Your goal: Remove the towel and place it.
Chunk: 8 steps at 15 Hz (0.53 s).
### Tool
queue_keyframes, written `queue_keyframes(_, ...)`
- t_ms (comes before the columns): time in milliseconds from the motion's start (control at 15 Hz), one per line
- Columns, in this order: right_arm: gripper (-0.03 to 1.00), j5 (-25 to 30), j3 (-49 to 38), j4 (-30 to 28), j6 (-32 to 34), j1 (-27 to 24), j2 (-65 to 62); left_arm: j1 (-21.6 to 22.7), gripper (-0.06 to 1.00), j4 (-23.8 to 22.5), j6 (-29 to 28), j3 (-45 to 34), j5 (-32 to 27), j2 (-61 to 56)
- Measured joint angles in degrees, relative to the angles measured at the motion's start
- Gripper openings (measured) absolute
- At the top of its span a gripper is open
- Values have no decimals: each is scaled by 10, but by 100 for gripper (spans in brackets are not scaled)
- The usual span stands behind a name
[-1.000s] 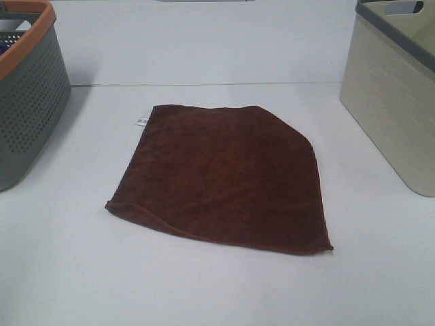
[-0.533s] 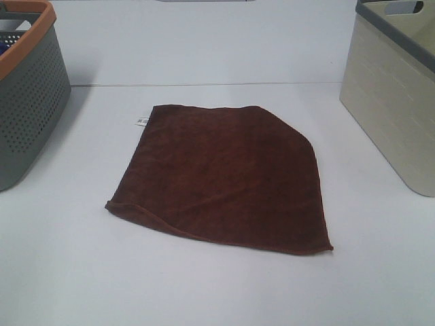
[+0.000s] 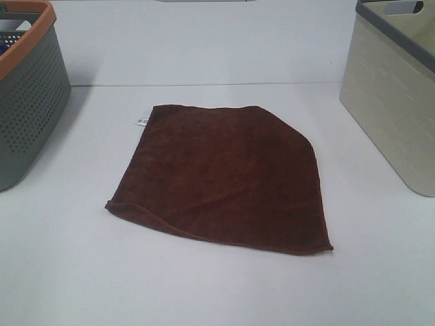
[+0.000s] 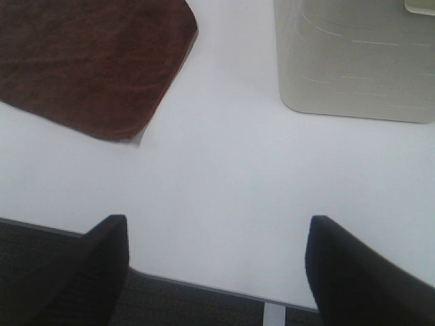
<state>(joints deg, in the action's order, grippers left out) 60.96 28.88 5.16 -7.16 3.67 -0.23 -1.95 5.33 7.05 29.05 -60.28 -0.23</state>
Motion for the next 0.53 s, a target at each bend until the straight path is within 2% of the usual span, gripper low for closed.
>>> queue_keyframes(400, 64, 0, 0, 0, 0, 0, 0, 1, 75, 0, 0, 0, 0, 0)
queue_keyframes(533, 64, 0, 0, 0, 0, 0, 0, 22, 75, 0, 0, 0, 0, 0)
